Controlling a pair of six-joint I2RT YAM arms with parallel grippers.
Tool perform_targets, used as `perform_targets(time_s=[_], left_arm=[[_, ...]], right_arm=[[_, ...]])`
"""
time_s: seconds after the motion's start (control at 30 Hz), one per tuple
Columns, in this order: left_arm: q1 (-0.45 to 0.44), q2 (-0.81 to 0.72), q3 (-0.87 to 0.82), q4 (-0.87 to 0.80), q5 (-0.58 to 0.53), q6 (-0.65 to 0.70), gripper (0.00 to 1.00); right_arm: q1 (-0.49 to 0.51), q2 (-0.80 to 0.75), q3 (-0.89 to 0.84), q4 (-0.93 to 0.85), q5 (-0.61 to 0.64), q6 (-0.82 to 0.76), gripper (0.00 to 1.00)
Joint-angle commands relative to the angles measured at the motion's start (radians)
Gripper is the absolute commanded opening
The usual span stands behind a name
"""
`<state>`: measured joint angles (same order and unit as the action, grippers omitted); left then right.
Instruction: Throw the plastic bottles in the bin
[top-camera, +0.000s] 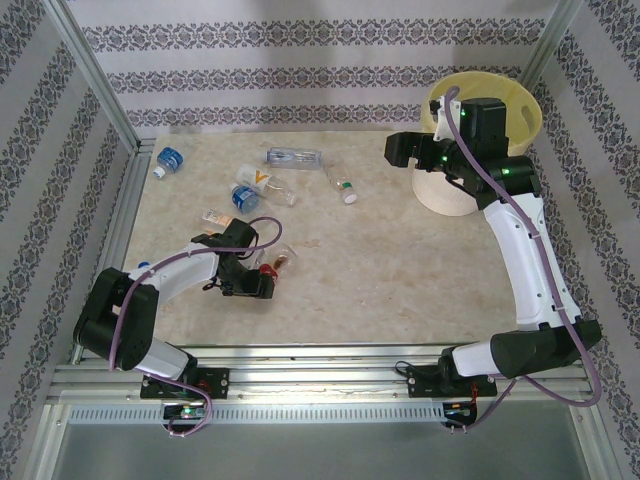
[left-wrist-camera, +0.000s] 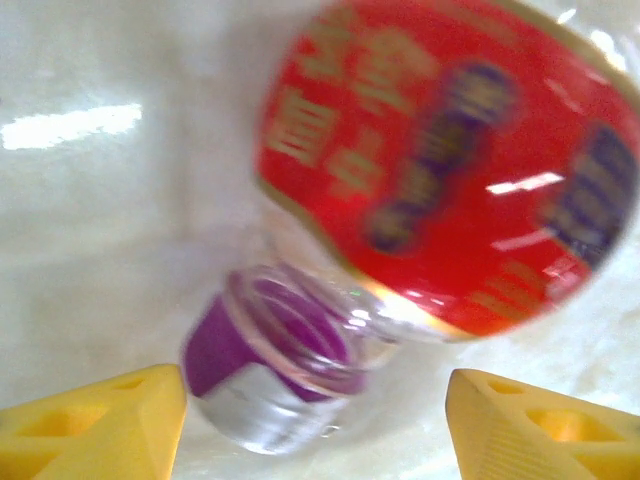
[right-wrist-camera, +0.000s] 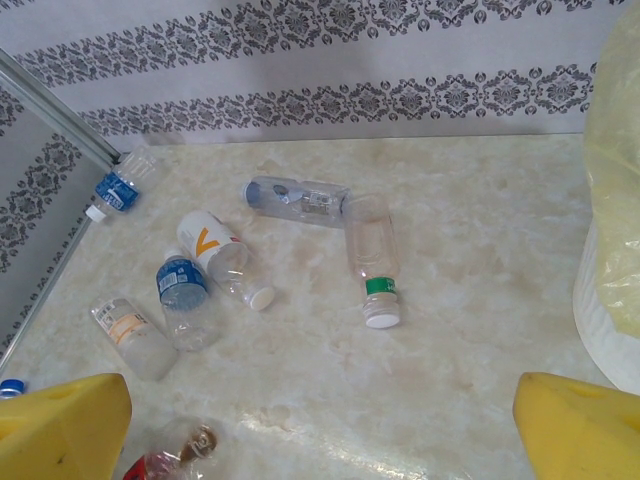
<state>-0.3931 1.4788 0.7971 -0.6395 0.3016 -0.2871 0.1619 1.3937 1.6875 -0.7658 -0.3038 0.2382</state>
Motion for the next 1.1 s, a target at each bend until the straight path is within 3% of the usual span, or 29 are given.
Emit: perform_targets(time_s=[0.0, 0.1, 0.3, 0.57, 0.77, 1.07], left_arm=[[-0.010, 0.001, 0.028, -0.035, -0.087, 0.025, 0.72], [-0.010, 0.007, 0.049, -0.034, -0.122, 0.046, 0.75], [-0.026, 0.068, 0.097, -0.003, -0.011, 0.119, 0.77], [-0.031, 0.145, 0.142, -0.014, -0.014, 0.160, 0.73], [-0.040, 0.164, 0.173, 0.004, -0.006, 0.167, 0.64], [-0.050, 0.172, 0.171, 0.015, 0.009, 0.170, 0.40]], right_arm=[[0.014, -0.024, -0.006, 0.024, 0.006, 0.015, 0.98], [0.016, -0.027, -0.011, 0.021, 0.011, 0.015, 0.98], [0.016, -0.030, -0.014, 0.022, 0.013, 0.015, 0.98], [0.016, -0.030, -0.013, 0.023, 0.014, 0.013, 0.98], [0.015, -0.028, -0.010, 0.023, 0.016, 0.010, 0.98], [0.017, -0.033, -0.018, 0.022, 0.012, 0.014, 0.98]])
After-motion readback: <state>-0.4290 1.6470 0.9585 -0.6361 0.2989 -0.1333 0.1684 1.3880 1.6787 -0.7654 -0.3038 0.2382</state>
